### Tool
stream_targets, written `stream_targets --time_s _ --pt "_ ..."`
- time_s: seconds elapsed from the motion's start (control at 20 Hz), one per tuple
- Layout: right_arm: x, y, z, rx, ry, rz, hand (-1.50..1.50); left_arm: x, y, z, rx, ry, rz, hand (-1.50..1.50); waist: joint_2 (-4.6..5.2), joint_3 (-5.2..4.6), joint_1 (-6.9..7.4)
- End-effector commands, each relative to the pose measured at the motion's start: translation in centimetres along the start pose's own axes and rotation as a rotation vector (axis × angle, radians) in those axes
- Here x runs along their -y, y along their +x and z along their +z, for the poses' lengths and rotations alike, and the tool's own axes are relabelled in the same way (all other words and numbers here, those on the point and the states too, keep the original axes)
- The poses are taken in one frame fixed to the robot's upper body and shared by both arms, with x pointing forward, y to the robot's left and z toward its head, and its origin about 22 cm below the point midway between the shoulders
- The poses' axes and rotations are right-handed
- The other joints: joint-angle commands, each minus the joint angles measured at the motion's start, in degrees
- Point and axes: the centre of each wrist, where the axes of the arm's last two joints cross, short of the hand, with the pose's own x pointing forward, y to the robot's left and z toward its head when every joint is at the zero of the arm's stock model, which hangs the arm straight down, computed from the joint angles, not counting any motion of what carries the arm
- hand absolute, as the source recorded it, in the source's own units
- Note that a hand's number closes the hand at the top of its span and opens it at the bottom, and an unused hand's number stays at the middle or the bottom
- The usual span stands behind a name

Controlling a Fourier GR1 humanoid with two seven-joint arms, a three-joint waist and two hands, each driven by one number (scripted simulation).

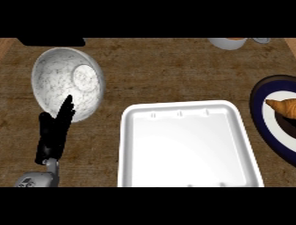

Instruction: Pick the croissant from the tray and place it in the plate

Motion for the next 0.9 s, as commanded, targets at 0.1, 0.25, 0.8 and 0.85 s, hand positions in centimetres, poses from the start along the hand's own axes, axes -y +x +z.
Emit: stream_targets --time_s 0.1,0.25,0.8,0.85 --pt "-0.7 -2.5 -1.3 -0.069 0.224 0.024 -1.5 0.4 -0.9 1.5 0.009 -0.003 -0.017 0.0 -0.06 0.0 0.28" --pt "-2.1 -3.5 -0.5 0.002 0.275 0.0 -1.5 0.2 0.4 -0.4 -0.002 0.009 -0.005 0.0 -0.13 -0.01 -0.45" --pt "0.0 -4.9 -1.0 0.263 0.0 -0.677 -1.5 -3.0 -0.6 0.4 -0.002 0.025 0.0 0.0 -0.46 0.01 -1.44" --pt "2.2 -6.3 -0.9 0.261 -0.013 -0.721 -1.5 -1.4 -0.5 0.8 -0.018 0.027 0.016 0.0 -0.54 0.02 -1.58"
